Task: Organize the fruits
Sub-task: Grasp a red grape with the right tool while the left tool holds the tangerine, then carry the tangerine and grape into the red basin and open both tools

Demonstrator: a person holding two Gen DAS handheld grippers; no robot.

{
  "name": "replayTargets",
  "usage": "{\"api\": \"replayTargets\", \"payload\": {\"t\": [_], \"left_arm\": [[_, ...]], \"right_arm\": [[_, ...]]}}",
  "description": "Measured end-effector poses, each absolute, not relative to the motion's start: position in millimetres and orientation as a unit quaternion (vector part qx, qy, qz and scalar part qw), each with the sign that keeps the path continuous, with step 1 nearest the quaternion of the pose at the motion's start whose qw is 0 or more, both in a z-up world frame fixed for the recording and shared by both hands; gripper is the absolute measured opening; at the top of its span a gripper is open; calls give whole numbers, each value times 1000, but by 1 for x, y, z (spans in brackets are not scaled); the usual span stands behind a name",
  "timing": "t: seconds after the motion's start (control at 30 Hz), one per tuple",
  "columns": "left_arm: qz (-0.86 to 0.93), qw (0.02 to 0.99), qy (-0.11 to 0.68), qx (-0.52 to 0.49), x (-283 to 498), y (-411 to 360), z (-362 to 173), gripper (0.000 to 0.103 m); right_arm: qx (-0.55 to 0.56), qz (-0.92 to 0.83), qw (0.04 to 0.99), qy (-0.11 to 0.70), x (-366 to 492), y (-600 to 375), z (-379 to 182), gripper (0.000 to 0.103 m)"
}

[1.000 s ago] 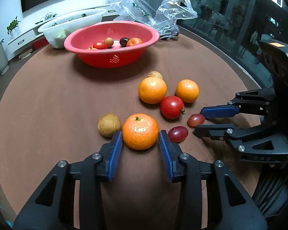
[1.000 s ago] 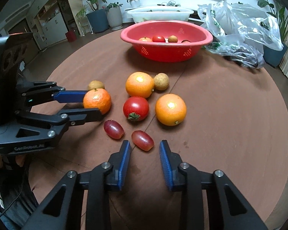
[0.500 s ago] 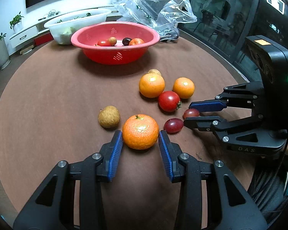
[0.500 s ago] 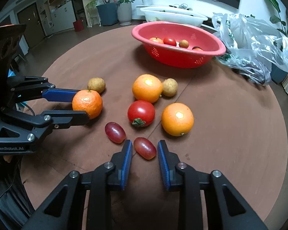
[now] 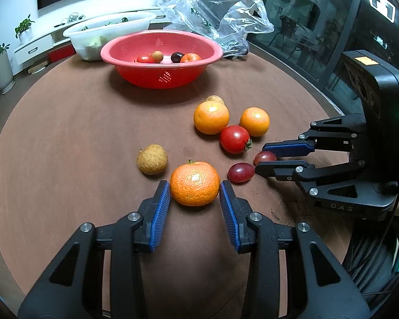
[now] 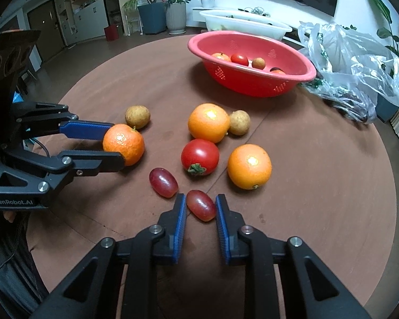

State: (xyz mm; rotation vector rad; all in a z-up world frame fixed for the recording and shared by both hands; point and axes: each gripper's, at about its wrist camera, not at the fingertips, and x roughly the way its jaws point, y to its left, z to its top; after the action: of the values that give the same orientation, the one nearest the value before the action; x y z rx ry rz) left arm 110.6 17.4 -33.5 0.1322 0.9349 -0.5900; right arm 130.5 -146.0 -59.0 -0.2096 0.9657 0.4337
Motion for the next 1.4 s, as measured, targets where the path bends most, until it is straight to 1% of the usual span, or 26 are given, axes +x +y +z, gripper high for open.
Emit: {"api": "replayTargets", "payload": {"t": [0.37,1.03,1.4], "left_arm": [[-278,854,435,58,109,19,-30,36],[-275,860,426,51,108,18,-26,35],[-271,876,395,47,120,29,9,35]], "right_arm": [[-67,207,865,453,128,-155,-53,25],[-55,207,868,448,129,-156,-50,25],[-21,203,882,425,144,-174,-22,25]]}}
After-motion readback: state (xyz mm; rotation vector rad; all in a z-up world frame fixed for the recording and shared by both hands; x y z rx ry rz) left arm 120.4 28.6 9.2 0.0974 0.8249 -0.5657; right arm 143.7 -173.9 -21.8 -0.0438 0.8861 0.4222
